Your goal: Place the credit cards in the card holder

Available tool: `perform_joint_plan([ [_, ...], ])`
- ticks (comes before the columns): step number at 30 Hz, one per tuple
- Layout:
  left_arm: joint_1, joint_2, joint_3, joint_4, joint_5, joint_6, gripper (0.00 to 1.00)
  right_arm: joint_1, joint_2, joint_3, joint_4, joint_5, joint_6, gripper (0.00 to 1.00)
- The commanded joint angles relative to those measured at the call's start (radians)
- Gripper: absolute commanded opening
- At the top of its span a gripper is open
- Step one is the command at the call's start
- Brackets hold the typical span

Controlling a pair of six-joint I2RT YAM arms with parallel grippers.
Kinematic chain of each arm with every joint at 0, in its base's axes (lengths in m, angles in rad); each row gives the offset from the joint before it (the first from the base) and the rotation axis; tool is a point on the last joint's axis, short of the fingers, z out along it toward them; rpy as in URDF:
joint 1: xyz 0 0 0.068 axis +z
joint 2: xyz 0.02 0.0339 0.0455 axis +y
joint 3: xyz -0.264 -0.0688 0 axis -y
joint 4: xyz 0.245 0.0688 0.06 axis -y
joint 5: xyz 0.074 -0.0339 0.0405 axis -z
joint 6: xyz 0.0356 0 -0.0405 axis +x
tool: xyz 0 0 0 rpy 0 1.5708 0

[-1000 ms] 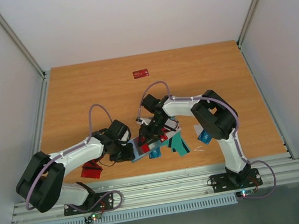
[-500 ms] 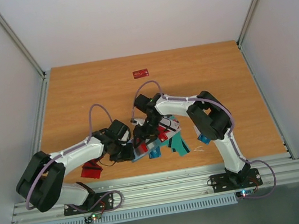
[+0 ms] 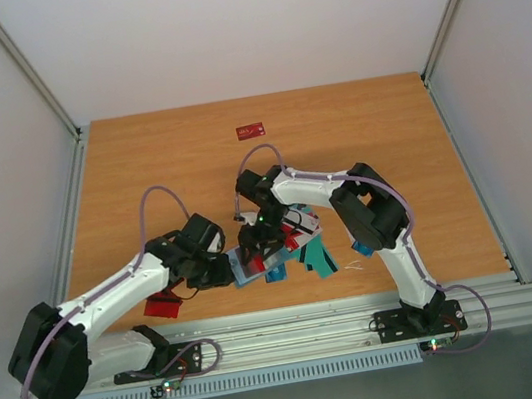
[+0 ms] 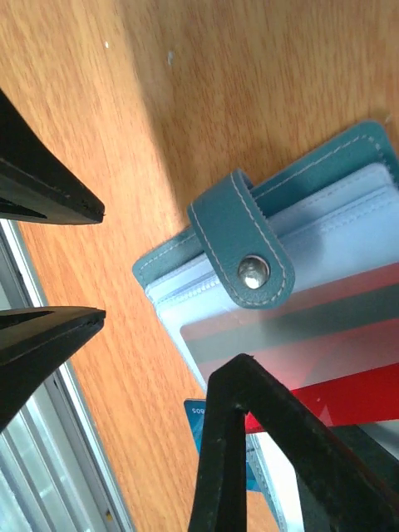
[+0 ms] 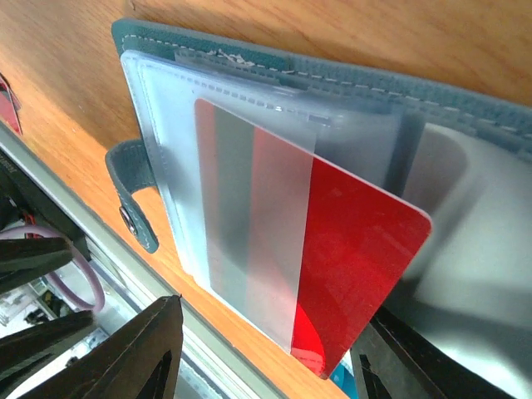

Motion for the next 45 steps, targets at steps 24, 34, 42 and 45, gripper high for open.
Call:
perform_joint_plan([
  [24, 0.019, 0.249, 0.069, 0.087, -0.078, 0.012, 0.25, 0.039, 0.09, 0.128, -0.067, 0.006, -0.009, 0.54],
  [34, 0.019, 0.276, 0.085, 0.088, -0.06, 0.046, 0.24, 0.063, 0.112, 0.184, -0.111, 0.025, -0.037, 0.53],
  [42, 0.019, 0.144, 0.087, -0.058, -0.102, 0.027, 0.25, 0.064, 0.09, 0.21, -0.148, 0.078, -0.059, 0.53],
  [45, 0.023, 0.09, 0.089, -0.099, -0.116, 0.008, 0.26, 0.064, 0.112, 0.222, -0.154, 0.072, -0.059, 0.53],
])
